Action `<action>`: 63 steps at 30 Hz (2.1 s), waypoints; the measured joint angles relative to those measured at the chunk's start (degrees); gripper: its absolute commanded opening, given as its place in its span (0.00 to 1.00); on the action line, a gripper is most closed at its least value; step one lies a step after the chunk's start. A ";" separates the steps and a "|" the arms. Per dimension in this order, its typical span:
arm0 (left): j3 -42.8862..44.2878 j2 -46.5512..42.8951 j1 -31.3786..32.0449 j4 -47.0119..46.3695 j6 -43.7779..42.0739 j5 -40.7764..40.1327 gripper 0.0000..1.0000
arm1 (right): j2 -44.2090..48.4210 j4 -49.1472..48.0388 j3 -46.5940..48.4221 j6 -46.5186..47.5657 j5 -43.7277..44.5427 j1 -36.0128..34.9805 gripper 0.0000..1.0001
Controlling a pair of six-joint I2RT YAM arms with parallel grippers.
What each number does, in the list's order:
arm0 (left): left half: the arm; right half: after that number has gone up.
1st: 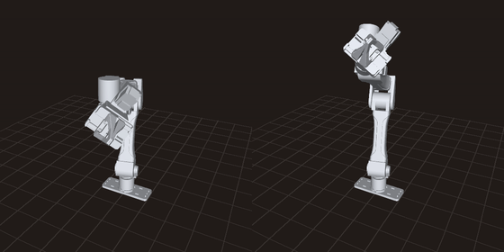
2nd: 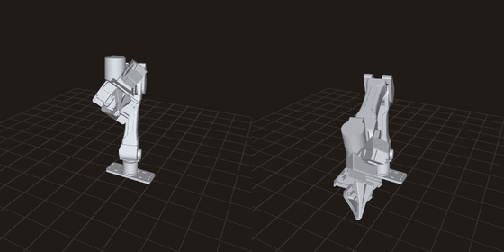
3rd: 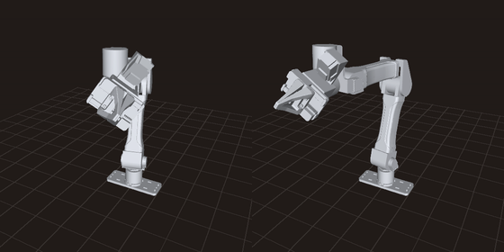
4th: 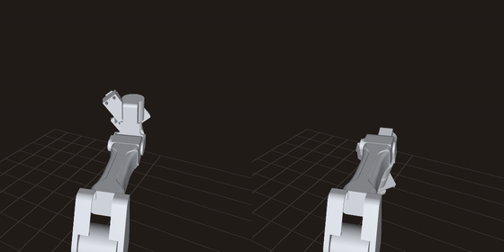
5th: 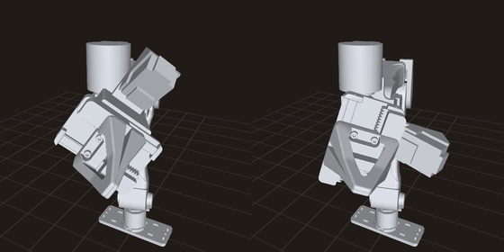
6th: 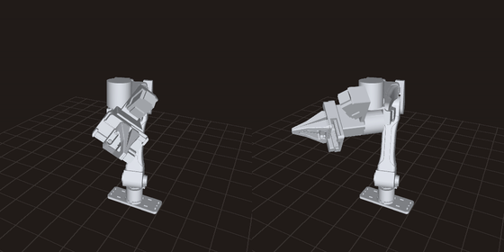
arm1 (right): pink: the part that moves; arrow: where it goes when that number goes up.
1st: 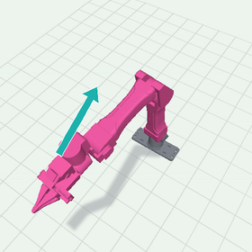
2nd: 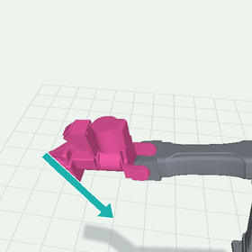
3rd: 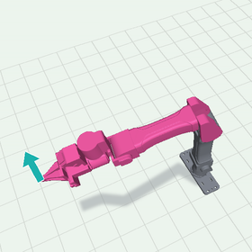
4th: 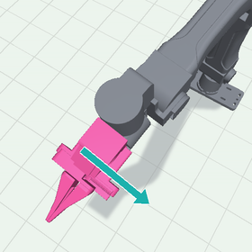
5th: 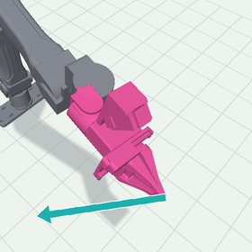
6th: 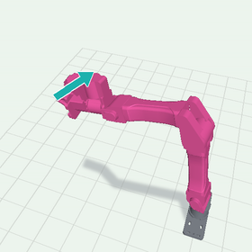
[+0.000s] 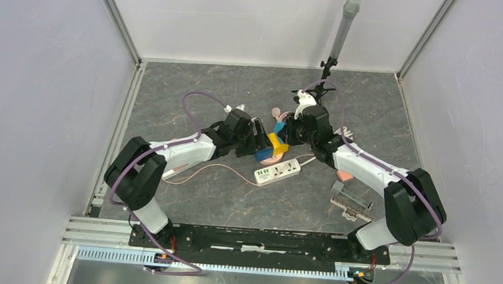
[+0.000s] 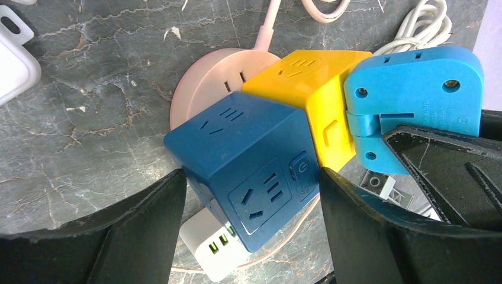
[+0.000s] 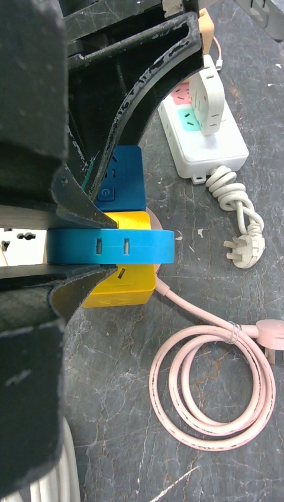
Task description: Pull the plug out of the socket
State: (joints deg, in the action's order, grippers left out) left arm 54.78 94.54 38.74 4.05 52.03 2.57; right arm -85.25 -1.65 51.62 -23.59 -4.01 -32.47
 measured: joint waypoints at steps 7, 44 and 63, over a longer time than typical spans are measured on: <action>-0.28 0.09 0.00 -0.66 -0.35 0.04 0.85 | 0.50 -1.31 -1.18 -2.89 -0.22 0.57 0.00; 10.32 -13.31 0.02 15.69 -14.78 -5.42 1.00 | 26.53 13.20 -6.27 6.73 22.16 21.99 0.01; -1.81 -39.78 0.02 25.86 -16.48 -11.58 1.00 | 15.02 -3.69 -24.90 -1.90 -13.46 49.22 0.22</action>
State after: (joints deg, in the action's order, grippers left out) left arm 52.97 54.76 38.76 29.91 35.55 -9.02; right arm -70.24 -5.34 26.72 -25.50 -17.47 16.75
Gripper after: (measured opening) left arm 0.994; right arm 0.256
